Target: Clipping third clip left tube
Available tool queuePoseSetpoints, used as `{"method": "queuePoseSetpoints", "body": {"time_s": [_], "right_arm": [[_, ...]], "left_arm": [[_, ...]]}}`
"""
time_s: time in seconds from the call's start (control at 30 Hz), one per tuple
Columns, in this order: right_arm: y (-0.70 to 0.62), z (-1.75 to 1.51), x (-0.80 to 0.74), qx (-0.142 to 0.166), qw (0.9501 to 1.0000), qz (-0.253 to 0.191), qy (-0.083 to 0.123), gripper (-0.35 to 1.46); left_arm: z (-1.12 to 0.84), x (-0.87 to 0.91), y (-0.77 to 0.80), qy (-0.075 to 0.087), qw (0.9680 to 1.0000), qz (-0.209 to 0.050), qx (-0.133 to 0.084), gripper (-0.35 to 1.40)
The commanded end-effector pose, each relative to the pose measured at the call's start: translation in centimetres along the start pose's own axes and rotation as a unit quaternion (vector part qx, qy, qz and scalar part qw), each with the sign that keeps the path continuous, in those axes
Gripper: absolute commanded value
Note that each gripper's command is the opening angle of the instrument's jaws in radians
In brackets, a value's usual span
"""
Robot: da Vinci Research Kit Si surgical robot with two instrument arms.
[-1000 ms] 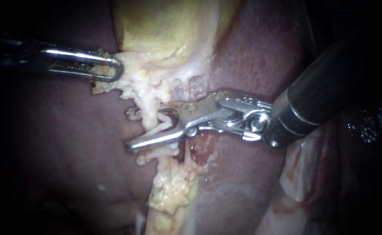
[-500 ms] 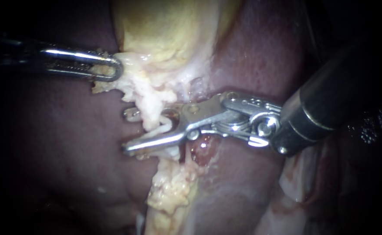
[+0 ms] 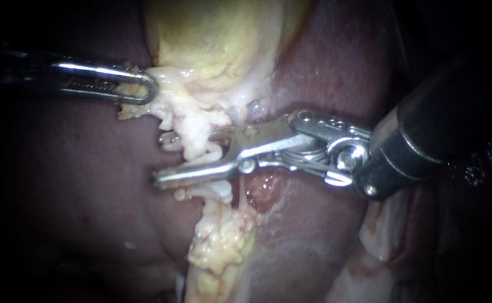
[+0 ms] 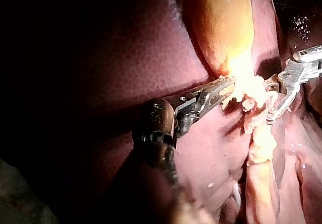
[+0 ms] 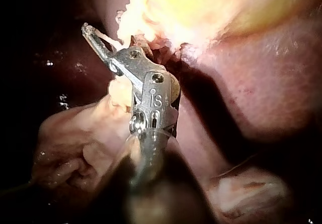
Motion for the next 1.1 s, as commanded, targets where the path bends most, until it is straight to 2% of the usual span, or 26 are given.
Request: {"method": "queuePoseSetpoints", "body": {"time_s": [0.03,0.3,0.4,0.43,1.1], "right_arm": [[0.00,-0.01,-0.01,0.001,1.0000,0.005,-0.001,0.20],[0.04,-0.07,-0.04,0.000,0.9993,0.037,0.000,-0.04],[0.03,-0.10,-0.06,0.001,0.9987,0.051,-0.001,-0.31],[0.03,-0.11,-0.07,0.001,0.9985,0.054,-0.001,-0.35],[0.05,-0.11,-0.14,0.002,0.9979,0.064,0.000,-0.35]], "left_arm": [[0.00,0.00,0.00,0.000,1.0000,0.000,0.000,-0.35],[0.01,0.00,-0.01,0.001,1.0000,0.000,-0.001,-0.35],[0.01,0.00,-0.01,0.001,1.0000,0.000,-0.001,-0.35],[0.01,0.00,-0.01,0.001,1.0000,0.000,-0.001,-0.35],[0.01,0.00,-0.01,0.001,1.0000,0.000,-0.001,-0.35]]}}
